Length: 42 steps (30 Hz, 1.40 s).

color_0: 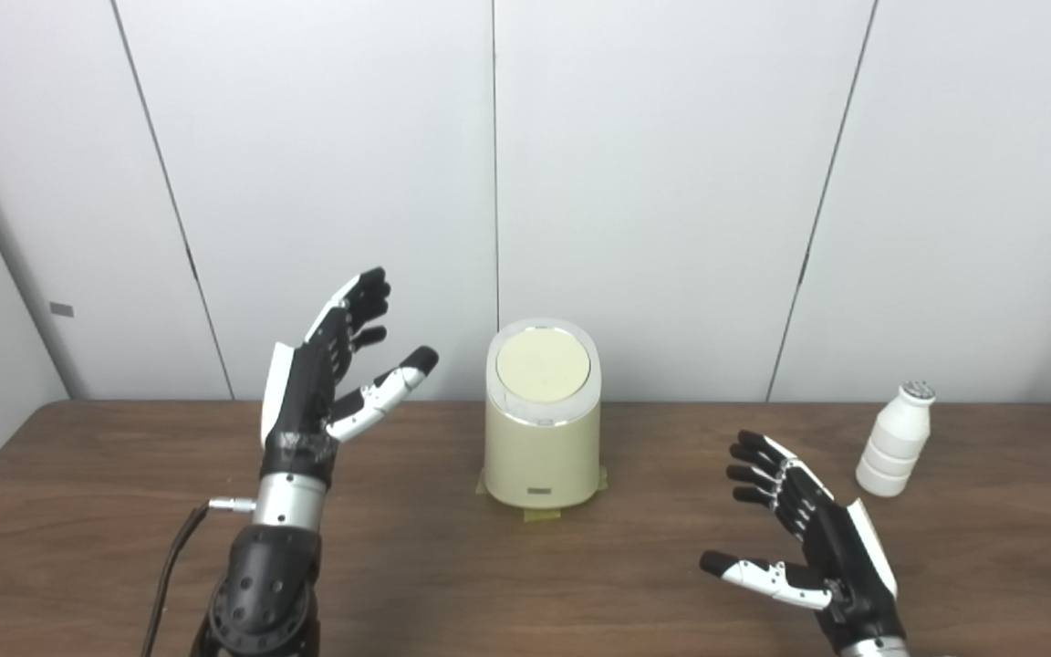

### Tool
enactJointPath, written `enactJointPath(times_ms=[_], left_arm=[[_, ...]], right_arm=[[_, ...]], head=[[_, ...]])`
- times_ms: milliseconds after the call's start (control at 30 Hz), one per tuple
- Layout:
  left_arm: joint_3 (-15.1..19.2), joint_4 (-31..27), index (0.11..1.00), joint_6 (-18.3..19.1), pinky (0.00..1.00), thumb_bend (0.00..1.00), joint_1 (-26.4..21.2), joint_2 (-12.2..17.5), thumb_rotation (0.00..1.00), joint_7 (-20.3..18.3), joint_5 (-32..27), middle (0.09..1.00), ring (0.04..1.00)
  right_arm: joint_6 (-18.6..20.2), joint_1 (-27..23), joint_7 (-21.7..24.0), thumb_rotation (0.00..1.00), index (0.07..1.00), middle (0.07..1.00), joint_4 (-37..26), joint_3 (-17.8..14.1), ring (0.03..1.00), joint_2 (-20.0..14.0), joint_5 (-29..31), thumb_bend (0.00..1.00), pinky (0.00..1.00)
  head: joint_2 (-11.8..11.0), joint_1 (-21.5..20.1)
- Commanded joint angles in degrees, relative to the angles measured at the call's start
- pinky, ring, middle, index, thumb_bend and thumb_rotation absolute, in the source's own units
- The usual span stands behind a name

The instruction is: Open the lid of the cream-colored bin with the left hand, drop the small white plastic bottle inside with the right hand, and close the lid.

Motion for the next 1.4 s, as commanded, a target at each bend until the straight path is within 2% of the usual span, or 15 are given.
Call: enactJointPath(times_ms=[0,67,167,367,433,567,700,800,967,1200,1367], left_arm=[[-0.29,0.81,0.908,0.0,0.9,0.73,-3.31,0.59,0.29,-0.07,0.14,0.894,0.913],[-0.84,1.9,0.909,0.29,0.9,0.75,-4.66,0.77,0.3,0.53,1.72,0.895,0.918],[-3.12,4.36,0.912,0.2,0.89,0.77,-6.69,1.42,0.33,2.39,7.89,0.888,0.913],[-7.18,9.27,0.93,0.48,0.97,0.84,-9.55,2.05,0.36,5.32,17.1,0.922,0.956],[-7.61,10.68,0.937,0.72,0.98,0.86,-10.33,2.02,0.37,5.79,17.99,0.937,0.965],[-8.82,13.94,0.941,1.79,0.92,0.89,-12.33,2.31,0.38,6.3,20.42,0.943,0.954],[-9.9,17.33,0.961,1.2,0.99,0.91,-14.21,2.64,0.36,6.59,21.72,0.961,0.991],[-10.78,19.17,0.978,1.78,1.0,0.94,-15.37,2.77,0.37,6.74,23.07,0.984,1.0],[-12.92,19.41,1.0,5.47,1.0,0.99,-16.52,3.06,0.43,5.68,26.44,1.0,1.0],[-15.3,18.66,1.0,10.33,1.0,1.0,-18.77,3.5,0.45,4.7,30.05,1.0,1.0],[-16.09,18.6,1.0,12.35,1.0,1.0,-20.35,3.67,0.42,4.12,30.85,1.0,1.0]], right_arm=[[-0.37,-1.5,0.31,0.19,0.834,0.818,-2.69,0.0,0.775,-0.63,0.56,0.84,0.71],[-0.11,-1.39,0.27,0.19,0.834,0.82,-2.95,0.1,0.773,-0.73,0.09,0.83,0.71],[0.34,-1.14,0.44,0.2,0.839,0.826,-3.33,0.25,0.771,-0.88,-0.05,0.83,0.72],[0.99,-0.9,0.48,0.19,0.837,0.83,-3.8,0.32,0.78,-0.95,-0.07,0.83,0.73],[1.27,-0.79,0.61,0.21,0.846,0.836,-4.17,0.55,0.783,-1.15,-0.71,0.83,0.73],[1.23,-0.8,0.64,0.21,0.863,0.851,-4.81,1.38,0.78,-1.63,-3.08,0.84,0.69],[1.74,-0.93,0.43,0.21,0.859,0.852,-5.28,1.69,0.781,-1.35,-3.1,0.86,0.68],[2.46,-0.88,0.31,0.2,0.86,0.853,-6.0,1.87,0.779,-1.21,-3.35,0.84,0.67],[2.12,-0.85,0.05,0.2,0.863,0.854,-5.85,1.94,0.781,-1.09,-3.68,0.83,0.68],[2.71,-0.77,-0.46,0.2,0.854,0.846,-6.32,1.85,0.773,-0.38,-4.08,0.84,0.68],[2.52,-0.65,-1.06,0.21,0.85,0.84,-6.46,2.05,0.767,-0.1,-5.38,0.84,0.67]], head=[[0.11,-0.01],[0.26,-0.07],[0.43,-0.11],[0.53,-0.54],[0.63,-0.64],[0.47,-0.89],[0.32,-1.16],[0.3,-1.32],[0.55,-1.53],[0.54,-1.94],[0.46,-2.53]])
